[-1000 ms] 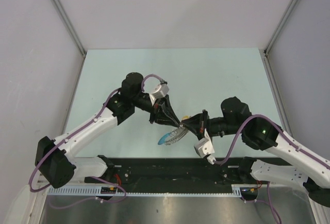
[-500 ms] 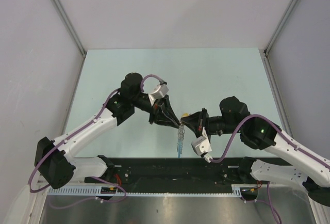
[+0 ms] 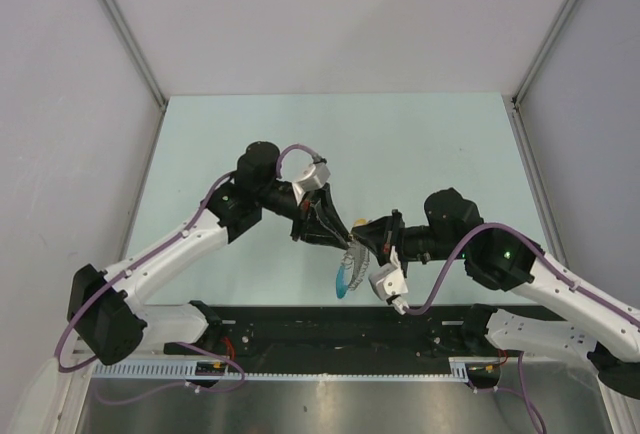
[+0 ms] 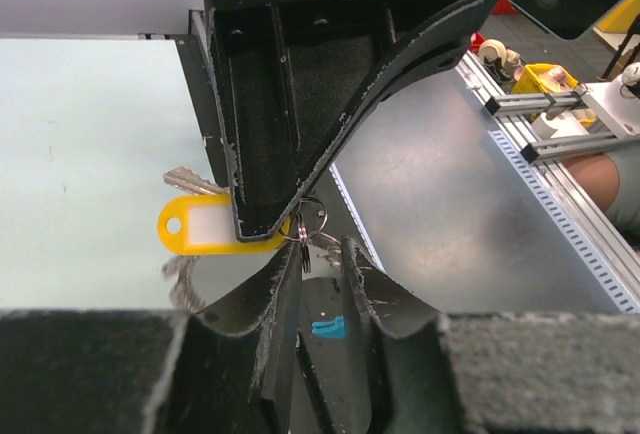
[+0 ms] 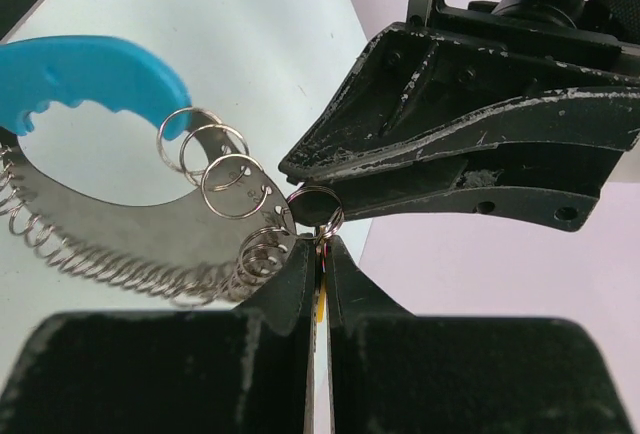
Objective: Remove the keys from the keyring
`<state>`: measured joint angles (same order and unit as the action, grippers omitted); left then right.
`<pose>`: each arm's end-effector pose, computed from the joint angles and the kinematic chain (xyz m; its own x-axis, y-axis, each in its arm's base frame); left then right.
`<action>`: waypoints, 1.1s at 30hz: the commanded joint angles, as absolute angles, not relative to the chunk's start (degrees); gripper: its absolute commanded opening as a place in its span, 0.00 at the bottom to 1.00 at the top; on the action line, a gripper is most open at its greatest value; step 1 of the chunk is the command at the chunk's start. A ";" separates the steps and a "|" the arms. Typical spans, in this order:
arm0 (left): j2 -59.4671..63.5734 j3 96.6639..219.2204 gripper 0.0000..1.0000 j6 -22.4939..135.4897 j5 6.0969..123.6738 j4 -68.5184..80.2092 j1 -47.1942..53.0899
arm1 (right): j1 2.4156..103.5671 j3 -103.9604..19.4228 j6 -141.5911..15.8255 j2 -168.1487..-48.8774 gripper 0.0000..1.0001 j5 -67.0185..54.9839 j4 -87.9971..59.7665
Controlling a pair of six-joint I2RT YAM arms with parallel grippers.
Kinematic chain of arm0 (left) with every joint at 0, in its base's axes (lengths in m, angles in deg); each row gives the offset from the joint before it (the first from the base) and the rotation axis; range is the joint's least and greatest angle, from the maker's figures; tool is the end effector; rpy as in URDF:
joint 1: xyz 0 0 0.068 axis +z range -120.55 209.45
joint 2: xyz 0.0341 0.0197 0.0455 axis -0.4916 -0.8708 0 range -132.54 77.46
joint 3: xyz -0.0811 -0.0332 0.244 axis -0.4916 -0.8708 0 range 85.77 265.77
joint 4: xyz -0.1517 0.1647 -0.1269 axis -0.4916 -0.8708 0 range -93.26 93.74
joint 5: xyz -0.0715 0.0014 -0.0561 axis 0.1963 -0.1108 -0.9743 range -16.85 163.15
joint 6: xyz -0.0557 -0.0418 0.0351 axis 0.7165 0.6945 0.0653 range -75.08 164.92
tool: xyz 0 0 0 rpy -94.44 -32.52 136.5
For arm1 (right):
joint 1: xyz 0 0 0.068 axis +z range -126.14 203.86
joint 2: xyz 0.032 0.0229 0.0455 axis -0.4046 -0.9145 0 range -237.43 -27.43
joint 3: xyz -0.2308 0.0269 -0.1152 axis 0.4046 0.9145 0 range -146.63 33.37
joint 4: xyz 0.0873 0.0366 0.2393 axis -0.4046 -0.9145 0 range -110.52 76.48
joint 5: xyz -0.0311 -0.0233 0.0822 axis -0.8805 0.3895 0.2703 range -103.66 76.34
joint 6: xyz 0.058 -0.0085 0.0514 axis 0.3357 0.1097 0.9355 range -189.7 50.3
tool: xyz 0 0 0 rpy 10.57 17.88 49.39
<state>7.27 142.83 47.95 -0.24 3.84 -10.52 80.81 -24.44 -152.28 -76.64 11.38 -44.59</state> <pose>0.1689 -0.2248 0.3315 -0.2202 0.1648 -0.9614 0.8888 -0.3723 -0.2674 0.0908 0.1912 0.3468 0.9376 -0.2064 -0.2797 -0.3323 -0.2962 -0.8955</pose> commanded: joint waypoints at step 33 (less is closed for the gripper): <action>3.90 148.79 0.00 48.25 -2.26 10.24 -9.05 | 89.52 -24.38 -146.51 -73.13 0.00 -0.73 -46.13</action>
<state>3.62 145.80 46.42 -2.49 5.41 -9.69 87.94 -23.76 -147.06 -73.63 -0.21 -46.27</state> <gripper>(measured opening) 0.011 0.031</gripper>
